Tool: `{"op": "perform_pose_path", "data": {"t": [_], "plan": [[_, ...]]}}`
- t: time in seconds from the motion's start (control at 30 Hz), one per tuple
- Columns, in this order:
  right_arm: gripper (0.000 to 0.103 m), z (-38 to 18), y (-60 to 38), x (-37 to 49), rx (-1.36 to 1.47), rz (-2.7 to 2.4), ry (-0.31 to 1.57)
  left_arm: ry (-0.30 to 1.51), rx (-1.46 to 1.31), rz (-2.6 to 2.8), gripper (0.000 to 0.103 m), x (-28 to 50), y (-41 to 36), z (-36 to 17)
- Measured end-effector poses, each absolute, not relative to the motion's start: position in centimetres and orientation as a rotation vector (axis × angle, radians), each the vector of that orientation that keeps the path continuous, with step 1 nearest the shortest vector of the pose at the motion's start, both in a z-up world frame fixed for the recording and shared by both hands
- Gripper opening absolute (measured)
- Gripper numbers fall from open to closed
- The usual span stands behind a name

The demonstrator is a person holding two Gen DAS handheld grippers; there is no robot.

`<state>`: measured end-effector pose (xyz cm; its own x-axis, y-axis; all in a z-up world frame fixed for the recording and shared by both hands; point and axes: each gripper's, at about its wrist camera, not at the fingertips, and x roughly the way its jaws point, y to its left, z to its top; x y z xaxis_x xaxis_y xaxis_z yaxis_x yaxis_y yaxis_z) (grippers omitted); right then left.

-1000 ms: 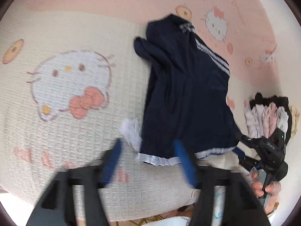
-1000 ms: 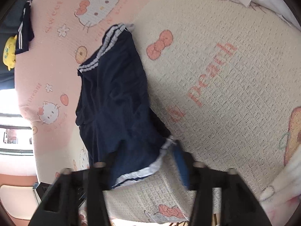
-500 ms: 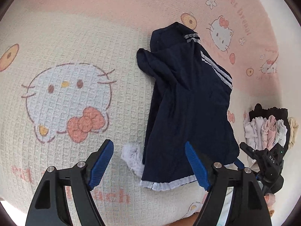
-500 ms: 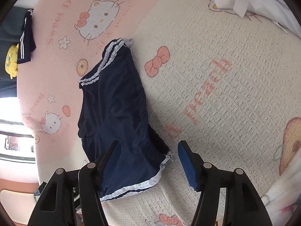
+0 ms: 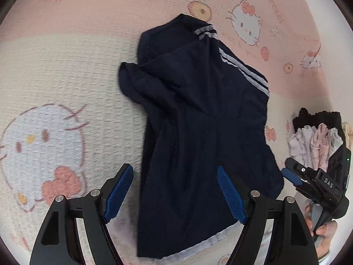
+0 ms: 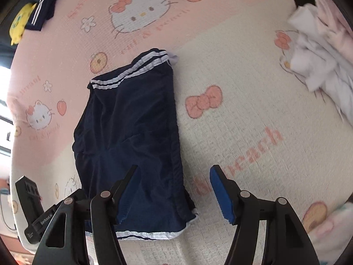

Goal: Fold clothes
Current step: 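Release the pants hem with both grippers and shift along the pants, then grasp the pants edge with the left gripper while the right gripper grasps the side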

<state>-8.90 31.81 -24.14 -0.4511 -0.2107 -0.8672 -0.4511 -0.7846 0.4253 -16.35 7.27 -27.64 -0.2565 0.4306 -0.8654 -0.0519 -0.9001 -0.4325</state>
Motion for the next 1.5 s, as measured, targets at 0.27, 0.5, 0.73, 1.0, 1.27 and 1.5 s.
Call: {"op": "perform_pose_path", "data": {"t": [0.27, 0.5, 0.73, 1.0, 1.27, 1.5], "plan": [[0.065, -25.9, 32.3, -10.0, -1.608, 2.335, 0.930, -0.371, -1.623, 2.307, 0.077, -16.1, 9.0, -27.9], [0.065, -26.7, 32.4, -9.9, -1.557, 2.355, 0.945, -0.109, -1.606, 2.404, 0.058, -14.8, 10.9, -27.8], [0.064, -26.4, 30.4, -11.6, -1.594, 2.424, 0.655, 0.038, -1.608, 2.443, 0.030, -14.8, 12.3, -27.9], [0.022, -26.4, 28.8, -12.5, -1.634, 2.512, 0.510, 0.055, -1.616, 2.384, 0.006, -14.6, 12.8, -27.8], [0.015, -26.1, 29.8, -12.7, -1.611, 2.503, 0.578, 0.060, -1.677, 2.399, 0.006, -13.5, 11.6, -27.2], [0.015, -26.6, 31.5, -12.8, -1.609, 2.444, 0.681, 0.056, -1.728, 2.380, 0.006, -13.0, 10.8, -27.3]]}}
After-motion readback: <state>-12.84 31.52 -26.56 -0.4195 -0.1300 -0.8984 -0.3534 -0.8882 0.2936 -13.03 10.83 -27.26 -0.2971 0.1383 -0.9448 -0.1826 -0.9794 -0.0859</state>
